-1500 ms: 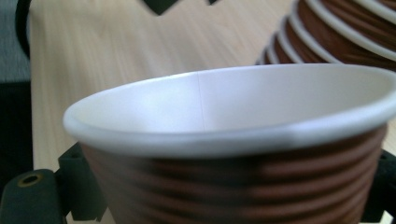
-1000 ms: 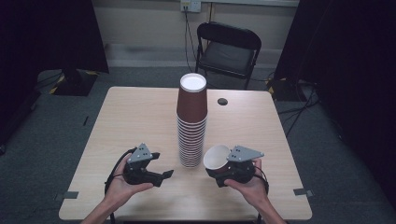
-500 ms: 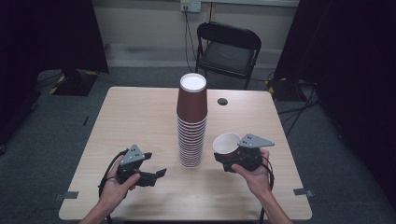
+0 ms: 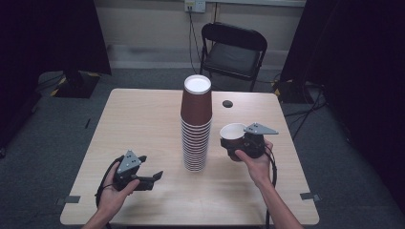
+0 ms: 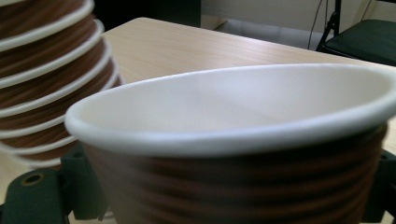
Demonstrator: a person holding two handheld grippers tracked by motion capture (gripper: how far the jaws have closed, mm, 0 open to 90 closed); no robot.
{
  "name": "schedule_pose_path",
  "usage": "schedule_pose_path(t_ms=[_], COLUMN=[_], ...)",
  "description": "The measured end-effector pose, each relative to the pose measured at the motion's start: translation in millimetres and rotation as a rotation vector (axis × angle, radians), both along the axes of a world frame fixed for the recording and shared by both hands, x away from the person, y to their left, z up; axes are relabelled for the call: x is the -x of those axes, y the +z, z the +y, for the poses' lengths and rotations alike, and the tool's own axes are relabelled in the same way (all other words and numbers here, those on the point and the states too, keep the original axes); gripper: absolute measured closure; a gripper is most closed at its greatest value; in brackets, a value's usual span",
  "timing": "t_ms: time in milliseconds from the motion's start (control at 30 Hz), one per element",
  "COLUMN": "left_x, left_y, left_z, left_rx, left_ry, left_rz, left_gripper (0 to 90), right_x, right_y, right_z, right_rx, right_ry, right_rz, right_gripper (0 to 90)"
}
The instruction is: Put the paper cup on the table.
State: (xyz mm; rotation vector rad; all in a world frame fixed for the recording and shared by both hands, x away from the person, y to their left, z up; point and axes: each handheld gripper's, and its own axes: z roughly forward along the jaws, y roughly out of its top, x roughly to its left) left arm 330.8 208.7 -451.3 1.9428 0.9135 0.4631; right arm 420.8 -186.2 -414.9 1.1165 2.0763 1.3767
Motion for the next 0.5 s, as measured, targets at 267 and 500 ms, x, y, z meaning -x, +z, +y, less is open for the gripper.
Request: schedule_pose_path(t_ms=[267,500], left_x=[-1.3,2.4], left_y=[-7.9,-6.6], left_z=[11.5,13.4], left_rx=[0.011,0.029], left_ry=[0.033,0.038], left_rz=[0.013,0.002], left_gripper=[16.1,16.5], right_x=[-32.3,-56.1], right_y=[-10.2,-25.7], right_z=[9.7,20.8], right_rx=[0.017,0.002], right_ry=[-0.068,-0.097], right_rz=[0.014,0.022], right_gripper=[10.3,10.4])
